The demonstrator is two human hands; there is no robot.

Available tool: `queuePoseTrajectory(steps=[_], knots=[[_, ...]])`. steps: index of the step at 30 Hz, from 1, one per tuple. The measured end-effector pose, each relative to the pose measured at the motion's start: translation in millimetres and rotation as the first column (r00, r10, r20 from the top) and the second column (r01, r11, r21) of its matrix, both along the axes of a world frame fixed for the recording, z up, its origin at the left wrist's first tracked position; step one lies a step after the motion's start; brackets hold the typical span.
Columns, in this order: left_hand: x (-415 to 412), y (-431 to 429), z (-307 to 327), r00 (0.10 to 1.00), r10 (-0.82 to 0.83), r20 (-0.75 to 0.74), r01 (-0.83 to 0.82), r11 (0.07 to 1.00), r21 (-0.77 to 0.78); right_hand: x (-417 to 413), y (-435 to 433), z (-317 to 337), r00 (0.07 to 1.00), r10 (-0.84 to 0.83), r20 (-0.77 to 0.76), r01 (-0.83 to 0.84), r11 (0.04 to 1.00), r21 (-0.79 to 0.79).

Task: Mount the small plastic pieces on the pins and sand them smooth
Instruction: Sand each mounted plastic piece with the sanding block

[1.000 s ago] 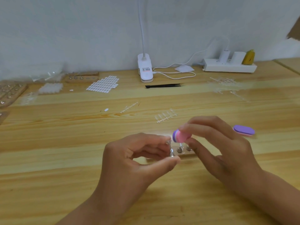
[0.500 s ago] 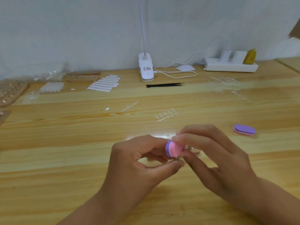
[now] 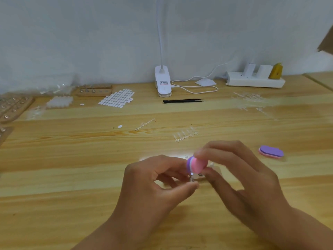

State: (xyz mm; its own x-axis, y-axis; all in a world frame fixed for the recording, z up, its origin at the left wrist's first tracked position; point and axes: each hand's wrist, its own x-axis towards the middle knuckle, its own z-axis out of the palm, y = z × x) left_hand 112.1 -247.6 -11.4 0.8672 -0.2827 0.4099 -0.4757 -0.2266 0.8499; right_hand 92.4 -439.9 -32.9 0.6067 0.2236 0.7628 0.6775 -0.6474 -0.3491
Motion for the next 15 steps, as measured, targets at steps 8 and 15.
queuePoseTrajectory(steps=[8,15], knots=[[0,1,1,0.999,0.020,0.031,-0.020,1.000,0.002,6,-9,-1,1.000,-0.028,0.012,0.028,0.999,-0.027],[0,4,4,0.997,0.029,0.076,-0.030,1.000,0.001,9,-12,-2,0.993,-0.119,-0.007,0.118,0.990,-0.079]])
